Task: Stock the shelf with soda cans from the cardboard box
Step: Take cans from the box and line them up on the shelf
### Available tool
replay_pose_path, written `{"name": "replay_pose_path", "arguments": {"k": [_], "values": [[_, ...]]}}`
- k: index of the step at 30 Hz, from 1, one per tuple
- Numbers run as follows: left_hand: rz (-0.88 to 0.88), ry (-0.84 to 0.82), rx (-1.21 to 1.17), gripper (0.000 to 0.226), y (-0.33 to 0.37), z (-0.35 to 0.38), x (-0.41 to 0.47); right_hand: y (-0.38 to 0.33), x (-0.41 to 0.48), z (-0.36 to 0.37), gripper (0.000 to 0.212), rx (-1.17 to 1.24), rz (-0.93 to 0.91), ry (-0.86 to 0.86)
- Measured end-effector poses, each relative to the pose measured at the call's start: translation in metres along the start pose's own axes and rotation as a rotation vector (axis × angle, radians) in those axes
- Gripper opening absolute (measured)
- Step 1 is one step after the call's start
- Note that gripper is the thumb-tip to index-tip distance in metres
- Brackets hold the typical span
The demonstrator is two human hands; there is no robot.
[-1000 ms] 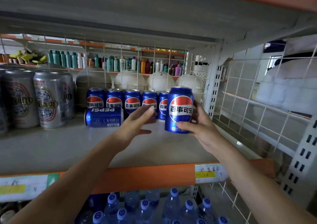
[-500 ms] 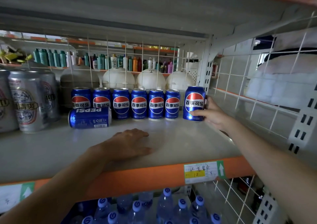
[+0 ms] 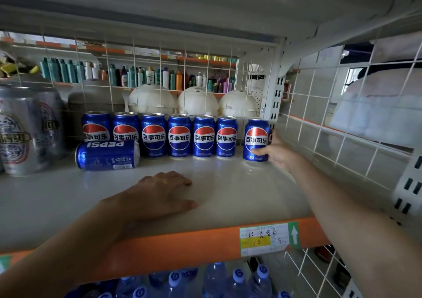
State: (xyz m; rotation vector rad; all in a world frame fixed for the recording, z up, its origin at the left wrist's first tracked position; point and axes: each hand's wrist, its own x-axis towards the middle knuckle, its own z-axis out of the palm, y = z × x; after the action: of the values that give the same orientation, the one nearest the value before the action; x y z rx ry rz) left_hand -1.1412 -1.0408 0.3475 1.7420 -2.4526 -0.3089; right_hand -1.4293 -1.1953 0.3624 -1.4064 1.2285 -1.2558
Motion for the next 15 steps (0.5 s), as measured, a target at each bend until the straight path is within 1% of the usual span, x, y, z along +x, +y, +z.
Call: {"name": "replay_pose_path", "arguments": {"k": [3,4,6,7,8,10,12,14,15], "values": [[0.013,0.021,0.001,0.107,0.0,0.0,0.0,0.007,0.012,-0.001,0.084,-0.059,-0.022,0.003],[0.008,0.016,0.014,0.105,0.0,0.001,0.001,0.008,0.014,-0.001,0.086,-0.089,-0.032,0.004],[0.003,0.017,0.044,0.089,0.001,0.001,0.002,0.01,0.018,-0.003,0.087,-0.164,-0.047,0.005],[0.003,0.015,0.053,0.084,0.001,0.001,0.002,0.01,0.019,-0.004,0.087,-0.205,-0.047,0.002],[0.004,0.015,0.061,0.084,0.0,0.001,0.003,0.011,0.021,-0.004,0.088,-0.248,-0.043,-0.003],[0.012,0.007,0.071,0.089,-0.001,0.002,0.004,0.012,0.025,-0.005,0.088,-0.333,-0.047,0.0],[0.019,0.01,0.062,0.089,-0.004,0.003,0.005,0.014,0.03,-0.004,0.088,-0.381,-0.068,0.018],[0.03,0.015,0.061,0.105,-0.005,0.003,0.005,0.014,0.034,-0.001,0.091,-0.396,-0.087,0.028],[0.035,0.016,0.073,0.108,-0.004,0.003,0.005,0.014,0.035,0.0,0.094,-0.393,-0.094,0.027]]}}
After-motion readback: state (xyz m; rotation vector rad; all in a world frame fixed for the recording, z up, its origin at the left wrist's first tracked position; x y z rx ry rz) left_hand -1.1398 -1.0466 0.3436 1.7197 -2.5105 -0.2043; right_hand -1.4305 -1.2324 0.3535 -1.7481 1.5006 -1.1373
